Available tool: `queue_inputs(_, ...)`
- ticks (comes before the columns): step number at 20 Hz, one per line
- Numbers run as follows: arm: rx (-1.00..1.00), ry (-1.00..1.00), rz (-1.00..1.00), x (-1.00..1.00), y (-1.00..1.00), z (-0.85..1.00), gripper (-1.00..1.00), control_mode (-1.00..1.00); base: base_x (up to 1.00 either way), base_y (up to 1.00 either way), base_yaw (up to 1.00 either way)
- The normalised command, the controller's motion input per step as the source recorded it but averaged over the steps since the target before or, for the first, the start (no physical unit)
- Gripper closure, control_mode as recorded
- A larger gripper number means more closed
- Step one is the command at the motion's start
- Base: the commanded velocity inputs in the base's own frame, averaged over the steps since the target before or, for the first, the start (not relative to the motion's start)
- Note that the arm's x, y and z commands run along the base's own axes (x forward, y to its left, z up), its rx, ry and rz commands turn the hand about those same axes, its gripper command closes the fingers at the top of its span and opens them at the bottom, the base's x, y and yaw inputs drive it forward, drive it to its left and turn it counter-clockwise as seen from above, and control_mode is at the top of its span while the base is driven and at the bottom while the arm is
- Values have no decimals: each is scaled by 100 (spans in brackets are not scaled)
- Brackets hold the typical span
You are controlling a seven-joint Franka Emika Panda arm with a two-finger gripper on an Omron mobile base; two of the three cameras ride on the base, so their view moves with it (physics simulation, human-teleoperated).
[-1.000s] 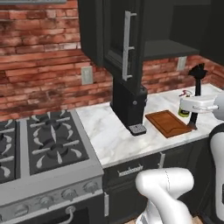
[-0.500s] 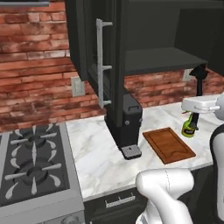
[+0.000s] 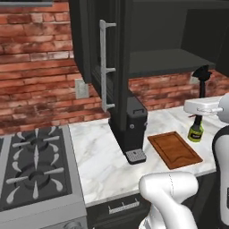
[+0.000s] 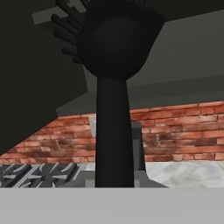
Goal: Grab the spray bottle from the cabinet, then place it next to the cutting board for sanitizing. Then grab the dish brush from the countertop next to the sink and place it next to the cutting board.
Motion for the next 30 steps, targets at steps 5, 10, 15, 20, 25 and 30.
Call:
queue_inputs(5,0,0,0,0,0,0,100,100,41,3,-33)
queue_inputs(10,0,0,0,0,0,0,100,100,40,-1,-8)
queue_inputs(15,-1,5,-1,48,-33,-45,100,-100,0,0,0)
queue_inputs(20,-14,2,-2,97,0,-81,100,-100,0,0,0)
queue_inputs(25,-15,9,1,97,5,-69,100,-100,0,0,0)
queue_inputs(30,-3,24,2,61,-16,-49,100,-100,0,0,0)
